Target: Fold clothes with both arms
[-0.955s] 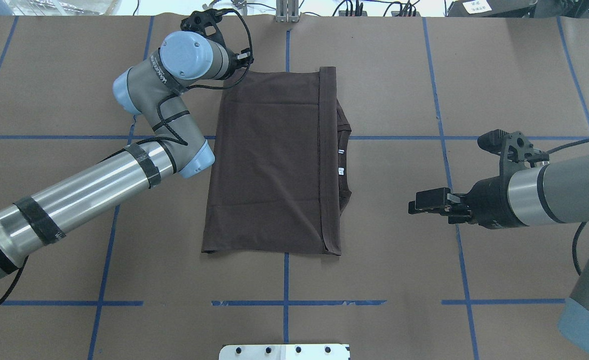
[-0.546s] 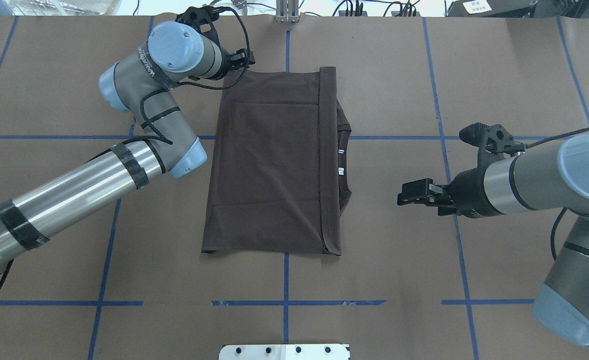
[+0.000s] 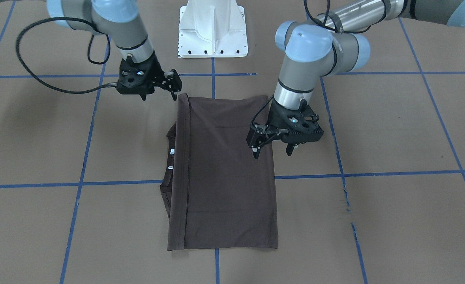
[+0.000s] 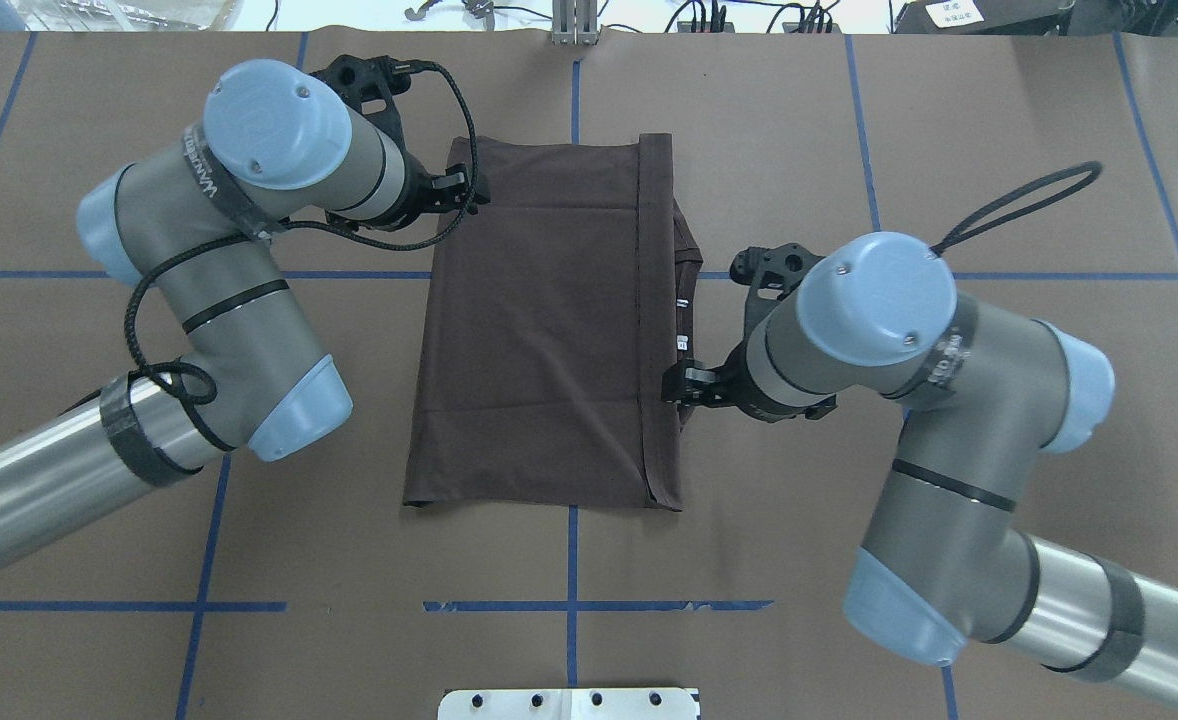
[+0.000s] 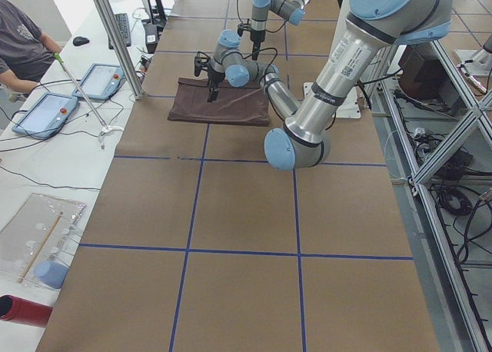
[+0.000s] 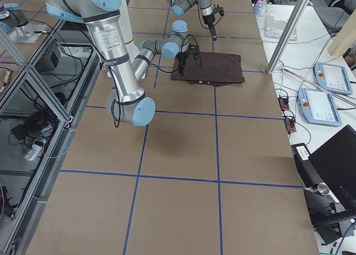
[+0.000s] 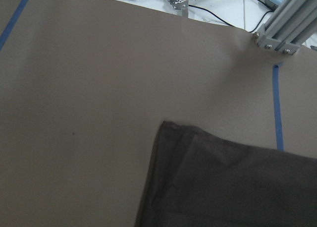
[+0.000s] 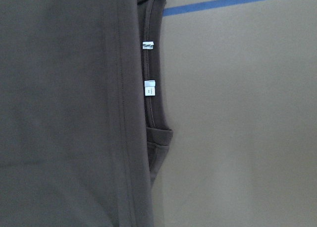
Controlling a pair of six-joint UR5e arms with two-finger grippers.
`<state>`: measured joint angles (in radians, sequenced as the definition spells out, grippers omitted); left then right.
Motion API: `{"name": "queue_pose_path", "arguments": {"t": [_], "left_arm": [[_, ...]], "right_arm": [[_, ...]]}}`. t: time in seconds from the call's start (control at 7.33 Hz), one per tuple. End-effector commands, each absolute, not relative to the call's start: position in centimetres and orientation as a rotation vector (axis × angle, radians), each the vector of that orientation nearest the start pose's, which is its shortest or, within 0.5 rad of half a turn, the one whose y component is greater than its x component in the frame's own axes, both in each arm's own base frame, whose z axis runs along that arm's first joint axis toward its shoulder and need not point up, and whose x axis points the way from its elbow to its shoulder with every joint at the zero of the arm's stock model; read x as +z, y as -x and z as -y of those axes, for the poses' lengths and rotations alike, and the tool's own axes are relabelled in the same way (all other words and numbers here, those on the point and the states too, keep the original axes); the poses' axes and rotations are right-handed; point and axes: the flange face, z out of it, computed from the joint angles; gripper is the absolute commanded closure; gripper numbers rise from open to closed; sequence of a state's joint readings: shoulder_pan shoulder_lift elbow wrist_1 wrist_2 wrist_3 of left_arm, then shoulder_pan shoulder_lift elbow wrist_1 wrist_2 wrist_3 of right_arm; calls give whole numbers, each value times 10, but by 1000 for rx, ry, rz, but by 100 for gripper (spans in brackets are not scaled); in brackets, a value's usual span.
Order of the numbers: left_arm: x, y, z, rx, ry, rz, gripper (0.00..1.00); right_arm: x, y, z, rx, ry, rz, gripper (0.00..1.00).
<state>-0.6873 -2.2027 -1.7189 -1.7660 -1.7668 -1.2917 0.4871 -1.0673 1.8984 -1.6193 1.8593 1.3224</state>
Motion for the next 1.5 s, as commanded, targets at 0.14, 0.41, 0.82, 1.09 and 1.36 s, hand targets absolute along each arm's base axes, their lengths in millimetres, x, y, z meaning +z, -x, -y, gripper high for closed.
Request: {"name": "queue_pose_path", "arguments": {"t": [0.14,0.41,0.82,1.09,1.36], "left_arm": [[201,-439,470,-235,-259,-959,0],[209,-438,469,-233,-255,-952,0],[210,-439,469,-232,-256,-952,0],[211,-440,470,-232,-255,-950,0],[214,-441,471,-231,-255,-944,0]], "right_arm": [[257,566,344,35,41,720,0],[263,579,349,42,55,686,0],[269,578,348,45,75,639,0],[279,577,347,49,83,618,0],[277,577,345,49,90,600,0]]}}
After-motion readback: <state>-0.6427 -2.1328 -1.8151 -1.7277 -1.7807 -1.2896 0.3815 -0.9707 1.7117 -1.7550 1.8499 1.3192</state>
